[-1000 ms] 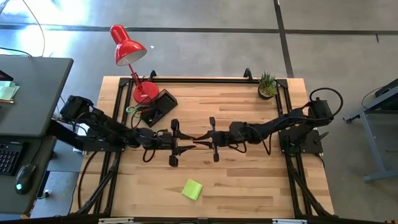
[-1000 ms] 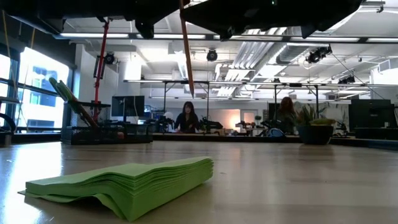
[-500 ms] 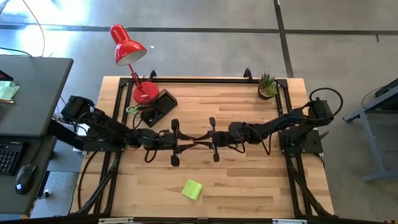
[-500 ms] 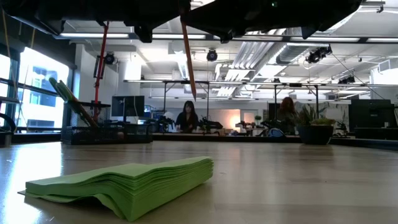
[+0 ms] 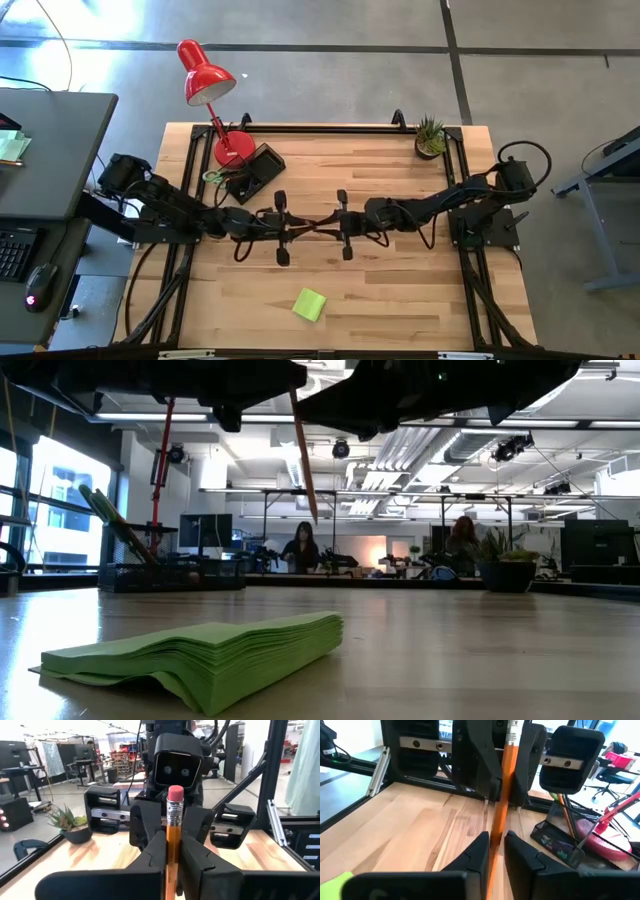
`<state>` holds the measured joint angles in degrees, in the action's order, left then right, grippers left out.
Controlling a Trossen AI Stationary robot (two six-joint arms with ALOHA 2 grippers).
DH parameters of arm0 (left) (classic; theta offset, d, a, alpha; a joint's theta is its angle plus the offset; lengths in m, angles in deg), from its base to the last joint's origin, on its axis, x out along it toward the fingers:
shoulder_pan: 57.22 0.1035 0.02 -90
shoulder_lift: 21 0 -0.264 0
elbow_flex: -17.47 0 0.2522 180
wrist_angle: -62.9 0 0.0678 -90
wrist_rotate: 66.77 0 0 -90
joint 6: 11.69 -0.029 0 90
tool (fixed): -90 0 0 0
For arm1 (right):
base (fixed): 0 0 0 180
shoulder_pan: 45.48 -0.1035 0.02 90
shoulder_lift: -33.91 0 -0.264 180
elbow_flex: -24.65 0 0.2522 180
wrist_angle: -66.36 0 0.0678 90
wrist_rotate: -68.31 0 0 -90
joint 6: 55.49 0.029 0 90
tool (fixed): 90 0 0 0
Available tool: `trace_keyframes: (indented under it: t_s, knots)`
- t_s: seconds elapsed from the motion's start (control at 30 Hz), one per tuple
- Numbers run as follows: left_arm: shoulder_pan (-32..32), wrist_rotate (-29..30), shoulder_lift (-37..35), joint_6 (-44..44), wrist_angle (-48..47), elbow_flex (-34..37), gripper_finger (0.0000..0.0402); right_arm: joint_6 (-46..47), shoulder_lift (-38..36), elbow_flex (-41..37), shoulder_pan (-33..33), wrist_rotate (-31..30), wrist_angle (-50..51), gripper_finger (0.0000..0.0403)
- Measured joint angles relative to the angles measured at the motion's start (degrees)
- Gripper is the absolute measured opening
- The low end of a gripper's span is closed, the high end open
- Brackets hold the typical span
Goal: Pick and place office supplies into organizer
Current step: Put the yellow pencil into the desk organizer
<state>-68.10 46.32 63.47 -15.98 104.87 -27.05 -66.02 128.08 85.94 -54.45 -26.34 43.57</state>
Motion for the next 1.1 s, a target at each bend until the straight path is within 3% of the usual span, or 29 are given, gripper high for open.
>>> trace_keyframes:
  t_s: [0.17, 0.37, 0.47, 0.63, 0.8, 1.1]
  knots:
    - [0.0, 1.3, -3.7, -0.7, -5.9, 0.0, 0.0004, 0.2, 0.0, 0.0, 0.0, -0.1, 1.8, 0.0083]
    - [0.0, 6.8, -17.1, -0.5, -26.0, 0.0, 0.0003, 0.6, 0.0, 0.0, 0.0, -0.3, 3.3, 0.0114]
    - [0.0, 12.8, -25.5, 0.2, -37.4, 0.0, 0.0006, 0.6, 0.0, 0.0, 0.0, -1.4, 3.5, 0.0120]
    - [0.0, 28.1, -37.7, 4.3, -53.8, 0.0, 0.0003, 0.6, 0.0, 0.0, 0.0, -1.4, 3.2, 0.0122]
    - [0.0, 43.2, -43.6, 6.2, -57.5, 0.6, 0.0009, 2.1, 0.0, 0.0, 0.7, -1.4, 2.0, 0.0122]
    - [0.0, 52.9, -46.6, 8.4, -59.9, 5.1, 0.0006, 4.6, 0.0, 0.0, 1.6, -1.3, 3.7, 0.0122]
